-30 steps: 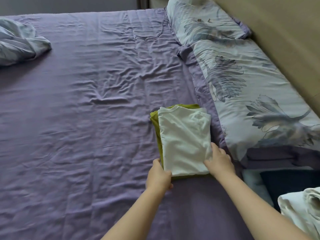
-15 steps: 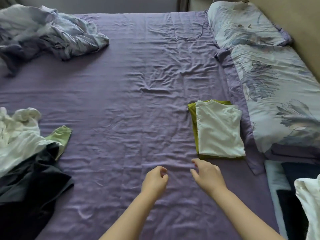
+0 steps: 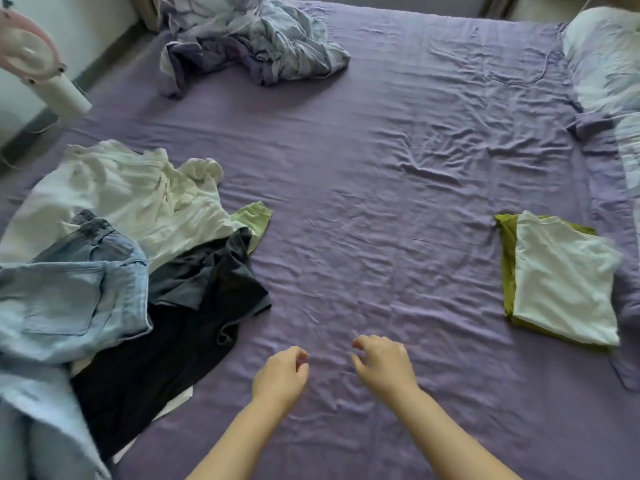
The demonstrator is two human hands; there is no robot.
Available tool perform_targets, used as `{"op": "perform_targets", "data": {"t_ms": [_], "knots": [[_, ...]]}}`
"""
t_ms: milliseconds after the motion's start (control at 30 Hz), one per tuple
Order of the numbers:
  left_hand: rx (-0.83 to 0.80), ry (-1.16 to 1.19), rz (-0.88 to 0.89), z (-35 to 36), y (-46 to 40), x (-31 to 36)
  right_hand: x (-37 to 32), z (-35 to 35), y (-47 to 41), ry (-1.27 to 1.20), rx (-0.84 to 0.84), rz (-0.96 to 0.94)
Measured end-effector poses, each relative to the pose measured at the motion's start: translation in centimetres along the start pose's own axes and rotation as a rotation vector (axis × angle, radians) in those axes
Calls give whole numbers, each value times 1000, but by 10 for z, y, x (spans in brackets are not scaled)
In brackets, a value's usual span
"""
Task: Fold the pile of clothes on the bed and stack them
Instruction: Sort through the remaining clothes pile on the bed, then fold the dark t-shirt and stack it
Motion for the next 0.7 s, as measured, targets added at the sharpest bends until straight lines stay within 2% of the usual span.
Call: {"op": "perform_targets", "data": {"t_ms": [300,567,700], "knots": [[134,-18,-70,-83,-1,-101,-126,19,-28,123,-31,-165],[292,63,27,-147,-54,-136,-210,9,-81,29,-13,-190],[319,-92,54,-170,-81,-147,-240,7,-116,-124,-46,-118]]}}
Point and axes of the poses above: each hand's wrist, its own y-axis away from the middle knuckle, its own z-axis out of the palm, x = y × z, the point moved 7 cm from there along -y, towards the middle knuckle, and after that the axes turned 13 degrees about z, right-handed, at the moved point
